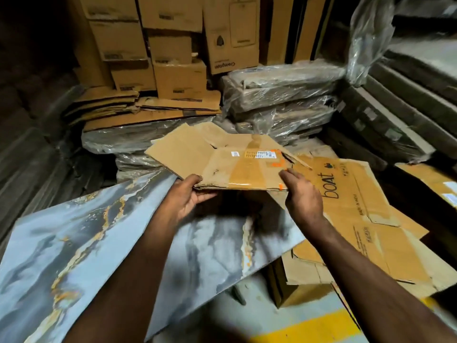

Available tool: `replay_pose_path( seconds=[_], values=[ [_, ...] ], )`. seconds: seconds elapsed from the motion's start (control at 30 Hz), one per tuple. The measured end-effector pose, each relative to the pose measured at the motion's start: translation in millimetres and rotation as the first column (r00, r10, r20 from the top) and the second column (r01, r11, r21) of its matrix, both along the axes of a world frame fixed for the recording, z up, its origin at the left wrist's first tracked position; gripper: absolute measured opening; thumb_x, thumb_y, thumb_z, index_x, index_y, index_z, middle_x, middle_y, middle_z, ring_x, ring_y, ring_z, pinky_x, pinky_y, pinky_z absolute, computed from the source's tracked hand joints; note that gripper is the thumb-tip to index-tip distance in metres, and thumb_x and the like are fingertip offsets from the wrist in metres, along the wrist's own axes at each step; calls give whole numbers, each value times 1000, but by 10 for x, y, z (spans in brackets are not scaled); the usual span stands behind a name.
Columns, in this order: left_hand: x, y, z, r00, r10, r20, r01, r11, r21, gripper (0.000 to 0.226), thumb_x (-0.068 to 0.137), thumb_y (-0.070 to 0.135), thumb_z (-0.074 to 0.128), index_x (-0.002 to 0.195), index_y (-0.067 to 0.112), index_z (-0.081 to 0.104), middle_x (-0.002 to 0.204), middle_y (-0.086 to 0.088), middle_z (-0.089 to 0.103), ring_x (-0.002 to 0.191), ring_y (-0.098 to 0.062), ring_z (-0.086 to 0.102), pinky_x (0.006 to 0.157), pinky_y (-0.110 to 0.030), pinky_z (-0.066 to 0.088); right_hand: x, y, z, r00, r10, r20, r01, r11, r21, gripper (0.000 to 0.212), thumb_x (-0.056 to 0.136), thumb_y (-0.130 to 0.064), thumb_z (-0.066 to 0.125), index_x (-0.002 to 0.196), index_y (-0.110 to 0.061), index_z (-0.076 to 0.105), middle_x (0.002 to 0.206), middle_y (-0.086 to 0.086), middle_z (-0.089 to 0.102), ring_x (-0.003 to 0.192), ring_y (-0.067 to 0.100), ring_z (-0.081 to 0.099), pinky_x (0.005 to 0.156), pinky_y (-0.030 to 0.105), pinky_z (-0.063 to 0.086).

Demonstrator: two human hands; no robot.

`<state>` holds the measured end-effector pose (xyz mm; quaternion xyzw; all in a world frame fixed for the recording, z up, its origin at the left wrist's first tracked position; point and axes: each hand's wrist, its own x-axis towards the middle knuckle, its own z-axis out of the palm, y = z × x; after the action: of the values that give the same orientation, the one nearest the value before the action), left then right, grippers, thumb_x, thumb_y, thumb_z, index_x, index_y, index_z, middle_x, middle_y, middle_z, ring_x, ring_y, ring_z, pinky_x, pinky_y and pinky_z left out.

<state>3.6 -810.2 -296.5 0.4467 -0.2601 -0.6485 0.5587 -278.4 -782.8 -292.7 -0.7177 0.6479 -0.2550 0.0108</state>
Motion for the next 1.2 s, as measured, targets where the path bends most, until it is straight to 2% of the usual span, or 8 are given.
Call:
replay_pose_path(
  seconds=[0.13,0.4,0.6,0.73,0.83,1.0,1.13,1.2],
  values=[
    [-788,-360,58,998,-28,-61,26,999,-32,22,97,0,43,116,-6,53,103,-21,71,90,-29,73,71,-44,61,-809,-445,100,999,-24,-41,21,997,-72,59,83,11,53,133,-19,57,148,8,50,121,36,58,78,43,54],
    [-2204,-1184,-72,988,-145,-45,147,989,30,16,98,12,55,113,7,60,95,-8,74,83,-18,72,64,-31,60,-2293,-1029,54,989,-113,-98,94,978,-186,49,92,0,57,140,-13,53,150,14,46,130,39,50,94,53,52],
    [-3231,-1659,-492,978,-197,-74,205,969,134,17,97,3,54,114,4,58,99,-12,69,83,-21,68,64,-33,58,-3152,-1127,-274,976,-180,-126,143,956,-256,47,94,-7,52,140,-11,54,148,15,48,136,36,45,107,53,43],
    [-3820,-1778,-920,980,-171,-105,192,950,245,7,96,1,55,99,5,61,94,-11,69,83,-23,66,64,-35,52,-3645,-1173,-573,915,-186,-358,151,981,-124,57,87,-4,46,143,-11,49,148,13,48,140,30,41,119,59,15],
    [-4047,-1787,-1293,979,-197,-52,203,922,329,15,96,2,57,110,1,58,99,-13,68,88,-26,64,66,-35,52,-3939,-1202,-918,885,-112,-452,180,978,109,64,90,0,50,151,-14,37,155,11,39,145,28,33,119,51,22],
    [-4083,-1571,-1759,968,-250,-37,231,818,526,12,98,3,53,110,7,57,100,-14,68,90,-25,64,69,-32,54,-3927,-1116,-1473,844,54,-534,313,759,571,76,99,-22,50,159,-22,3,166,3,6,151,26,16,121,46,19],
    [-4113,-1451,-1956,963,-266,-31,241,808,537,23,96,-1,55,117,8,56,113,-14,68,92,-27,66,69,-33,55,-3674,-953,-1909,880,114,-462,218,766,605,97,94,-36,60,156,-23,-13,165,11,-10,152,33,-3,121,54,5],
    [-4137,-1402,-1926,957,-285,-50,268,807,526,21,95,-1,56,114,9,57,111,-14,69,98,-30,66,79,-38,56,-3508,-956,-2000,888,193,-418,119,782,612,101,94,-25,61,155,-29,-19,164,11,-16,151,34,-9,120,55,1]
  ],
)
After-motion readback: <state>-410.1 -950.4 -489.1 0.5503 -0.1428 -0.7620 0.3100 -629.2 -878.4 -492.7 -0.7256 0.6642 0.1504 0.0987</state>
